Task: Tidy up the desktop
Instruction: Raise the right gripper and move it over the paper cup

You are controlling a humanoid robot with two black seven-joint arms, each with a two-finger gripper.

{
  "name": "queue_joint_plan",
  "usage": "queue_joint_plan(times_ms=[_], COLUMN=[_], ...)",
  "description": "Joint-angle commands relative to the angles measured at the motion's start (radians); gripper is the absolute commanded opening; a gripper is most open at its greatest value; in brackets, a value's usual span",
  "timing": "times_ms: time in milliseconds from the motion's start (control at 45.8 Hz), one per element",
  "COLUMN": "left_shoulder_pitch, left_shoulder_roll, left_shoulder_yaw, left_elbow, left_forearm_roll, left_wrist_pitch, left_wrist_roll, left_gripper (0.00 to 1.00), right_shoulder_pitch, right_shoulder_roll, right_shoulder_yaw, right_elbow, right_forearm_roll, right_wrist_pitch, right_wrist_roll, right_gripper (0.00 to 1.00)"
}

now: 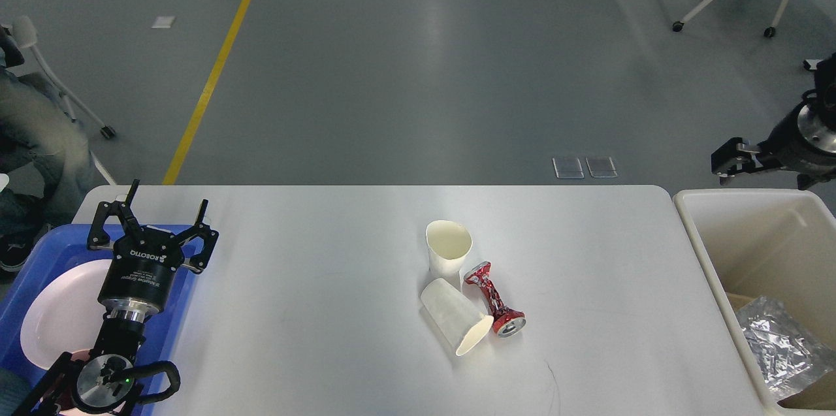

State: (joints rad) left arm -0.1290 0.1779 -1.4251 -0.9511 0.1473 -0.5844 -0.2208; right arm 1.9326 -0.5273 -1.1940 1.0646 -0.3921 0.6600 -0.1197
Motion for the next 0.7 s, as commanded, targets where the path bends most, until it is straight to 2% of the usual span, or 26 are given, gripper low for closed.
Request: queue_joint_plan(times_ms=[0, 131, 197, 306, 415, 677], left_shoulder_pitch=[0.0, 0.0, 0.0, 0.0, 0.0, 0.0], left_shoulder_roll=[0.0, 0.0, 0.0, 0.0, 0.0, 0.0], left_shoulder_yaw=[0.0, 0.0, 0.0, 0.0, 0.0, 0.0], left_elbow=[0.0, 0.0, 0.0, 0.0, 0.0, 0.0], left_forearm_roll=[0.0, 0.0, 0.0, 0.0, 0.0, 0.0], left_wrist_pitch=[0.0, 0.0, 0.0, 0.0, 0.0, 0.0], left_wrist_roll=[0.0, -0.002, -0.002, -0.002, -0.002, 0.0], left_gripper=[0.96, 0.96, 0.96, 0.96, 0.96, 0.96], right_shoulder_pitch=[0.169, 0.35, 0.44, 0.555, 0.632, 0.648], right_shoulder_roll=[0.082, 0.115, 0.127, 0.17, 0.217, 0.239], right_shoulder_yaw=[-0.032, -0.049, -0.049, -0.045, -0.035, 0.017], right_elbow=[0.129, 0.3, 0.389, 0.524, 0.595, 0.646], right_forearm_roll=[0.024, 0.113, 0.144, 0.225, 0.34, 0.38], right_wrist_pitch=[0.107, 0.124, 0.122, 0.116, 0.112, 0.081], right_wrist_roll=[-0.001, -0.005, -0.021, -0.092, -0.159, -0.169], right_gripper=[1.0, 0.99, 0.98, 0.96, 0.95, 0.95])
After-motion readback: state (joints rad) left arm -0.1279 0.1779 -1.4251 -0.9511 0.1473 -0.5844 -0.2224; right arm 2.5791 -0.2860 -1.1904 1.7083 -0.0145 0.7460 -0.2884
